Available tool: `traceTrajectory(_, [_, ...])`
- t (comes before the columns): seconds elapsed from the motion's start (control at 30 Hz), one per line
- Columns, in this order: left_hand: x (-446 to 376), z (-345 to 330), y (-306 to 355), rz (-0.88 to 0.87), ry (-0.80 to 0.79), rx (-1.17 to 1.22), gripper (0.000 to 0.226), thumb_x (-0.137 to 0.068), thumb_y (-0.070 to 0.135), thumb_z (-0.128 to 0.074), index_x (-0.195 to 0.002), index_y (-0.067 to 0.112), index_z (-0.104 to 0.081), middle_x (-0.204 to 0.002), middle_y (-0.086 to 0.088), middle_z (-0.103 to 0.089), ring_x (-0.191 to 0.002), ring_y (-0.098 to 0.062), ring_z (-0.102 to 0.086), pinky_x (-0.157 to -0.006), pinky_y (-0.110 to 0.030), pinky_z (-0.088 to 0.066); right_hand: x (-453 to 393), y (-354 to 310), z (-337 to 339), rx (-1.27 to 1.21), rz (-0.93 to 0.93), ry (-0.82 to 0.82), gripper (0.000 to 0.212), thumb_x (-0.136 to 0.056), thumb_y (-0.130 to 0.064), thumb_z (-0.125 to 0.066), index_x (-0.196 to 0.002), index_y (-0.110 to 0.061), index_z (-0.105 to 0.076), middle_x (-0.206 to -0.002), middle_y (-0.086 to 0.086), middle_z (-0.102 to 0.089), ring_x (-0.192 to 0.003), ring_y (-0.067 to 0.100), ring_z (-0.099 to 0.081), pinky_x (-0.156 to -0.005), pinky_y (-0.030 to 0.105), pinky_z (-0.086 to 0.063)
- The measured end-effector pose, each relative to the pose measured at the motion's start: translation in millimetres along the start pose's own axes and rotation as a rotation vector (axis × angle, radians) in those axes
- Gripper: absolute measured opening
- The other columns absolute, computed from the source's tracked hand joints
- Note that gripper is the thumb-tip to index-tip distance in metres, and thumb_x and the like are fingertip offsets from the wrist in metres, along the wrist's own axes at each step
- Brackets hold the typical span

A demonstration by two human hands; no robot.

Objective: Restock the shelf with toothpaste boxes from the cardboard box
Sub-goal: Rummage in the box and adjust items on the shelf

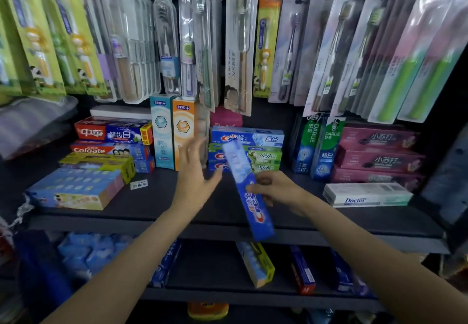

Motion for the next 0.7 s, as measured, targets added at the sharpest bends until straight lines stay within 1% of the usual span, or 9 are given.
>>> traceTrajectory(0.07, [-0.2,-23.0,-7.0,0.283,-0.273,0.226,0.033,-0.085,0.022,-0.064,-0.115,0.018,-0.05,-0.124,0.001,-0.053,-0.111,-0.009,-0.053,-0.089,-0.022,-0.046,-3.0,3.3,-3.3,-0.255,0.002,0.027,0.005,-0.089,-0.011,-0.061,-0.092,-0.008,-0.06,-0.076,0.003,-0.064,-0.051,0.008,-0.054,-0.044,0.016,-0.042])
traceTrajectory(0.13, [10.9,-44.6,-12.7,0.424,-0.564,0.326,0.014,-0.086,0.023,-0.061,-0.1,0.022,-0.06,-0.109,0.005,-0.064,-0.097,-0.001,-0.061,-0.074,-0.012,-0.047,-6.1,5.7,-6.7,-0.422,0.002,0.021,0.005,-0.089,-0.008,-0.059,-0.094,-0.008,-0.061,-0.078,0.002,-0.067,-0.058,0.008,-0.062,-0.052,0.018,-0.051])
traceTrajectory(0.23, [4.0,-45.9,-21.0,0.394,-0.64,0.284,0.014,-0.087,0.018,-0.06,-0.1,0.022,-0.062,-0.101,0.006,-0.066,-0.085,0.002,-0.064,-0.073,-0.013,-0.049,-8.9,6.2,2.0,-0.534,0.008,0.052,0.015,-0.087,-0.007,-0.062,-0.101,-0.009,-0.056,-0.086,0.005,-0.067,-0.059,0.009,-0.065,-0.052,0.02,-0.052])
traceTrajectory(0.3, [-11.2,-41.4,-21.9,0.307,-0.736,0.076,0.028,-0.089,0.019,-0.057,-0.117,0.015,-0.058,-0.109,0.0,-0.064,-0.091,-0.007,-0.062,-0.082,-0.022,-0.049,-11.0,8.5,26.9,-0.554,0.026,0.237,0.035,-0.084,-0.006,-0.065,-0.115,-0.009,-0.048,-0.095,0.005,-0.062,-0.06,0.012,-0.064,-0.048,0.021,-0.05])
traceTrajectory(0.33, [-19.0,-39.8,-22.2,0.257,-0.788,-0.051,0.035,-0.09,0.021,-0.056,-0.124,0.014,-0.053,-0.113,-0.002,-0.062,-0.095,-0.011,-0.06,-0.085,-0.025,-0.048,-11.5,11.0,43.1,-0.457,0.044,0.371,0.048,-0.082,-0.007,-0.068,-0.123,-0.011,-0.043,-0.1,0.003,-0.059,-0.066,0.014,-0.062,-0.051,0.024,-0.051])
traceTrajectory(0.4, [-33.8,-38.6,-23.7,0.19,-0.835,-0.248,0.043,-0.092,0.026,-0.053,-0.133,0.016,-0.046,-0.12,-0.003,-0.059,-0.098,-0.012,-0.054,-0.083,-0.025,-0.044,-10.0,10.3,65.5,0.066,0.106,0.553,0.07,-0.078,-0.012,-0.074,-0.136,-0.018,-0.035,-0.116,0.0,-0.052,-0.092,0.018,-0.058,-0.073,0.035,-0.053])
traceTrajectory(0.5, [-46.1,-49.2,-27.3,0.181,-0.92,-0.421,0.048,-0.094,0.028,-0.05,-0.139,0.017,-0.038,-0.13,-0.004,-0.052,-0.109,-0.016,-0.051,-0.09,-0.027,-0.043,-13.5,6.5,49.5,0.786,0.248,0.388,0.06,-0.083,-0.023,-0.069,-0.137,-0.022,-0.042,-0.14,-0.001,-0.039,-0.119,0.02,-0.051,-0.092,0.037,-0.047])
traceTrajectory(0.6, [-50.6,-63.4,-32.9,0.199,-0.988,-0.473,0.054,-0.093,0.03,-0.05,-0.143,0.019,-0.032,-0.138,-0.004,-0.045,-0.12,-0.019,-0.047,-0.101,-0.033,-0.042,-22.2,11.3,29.4,1.063,0.249,0.224,0.047,-0.09,-0.025,-0.058,-0.135,-0.022,-0.043,-0.142,-0.006,-0.037,-0.118,0.023,-0.053,-0.086,0.036,-0.048])
traceTrajectory(0.7, [-55.1,-69.7,-36.7,0.177,-0.99,-0.521,0.053,-0.093,0.032,-0.05,-0.142,0.021,-0.032,-0.139,-0.004,-0.044,-0.123,-0.02,-0.045,-0.104,-0.037,-0.04,-34.0,17.0,28.7,1.051,0.215,0.202,0.049,-0.089,-0.017,-0.055,-0.136,-0.02,-0.041,-0.137,0.0,-0.046,-0.117,0.029,-0.053,-0.088,0.04,-0.049])
Point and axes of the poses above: each hand's wrist, its own x-axis away from the middle knuckle, its own z-axis out of the back of the hand, y = z × x, the point moved 5 cm from there along -x, towards the middle knuckle
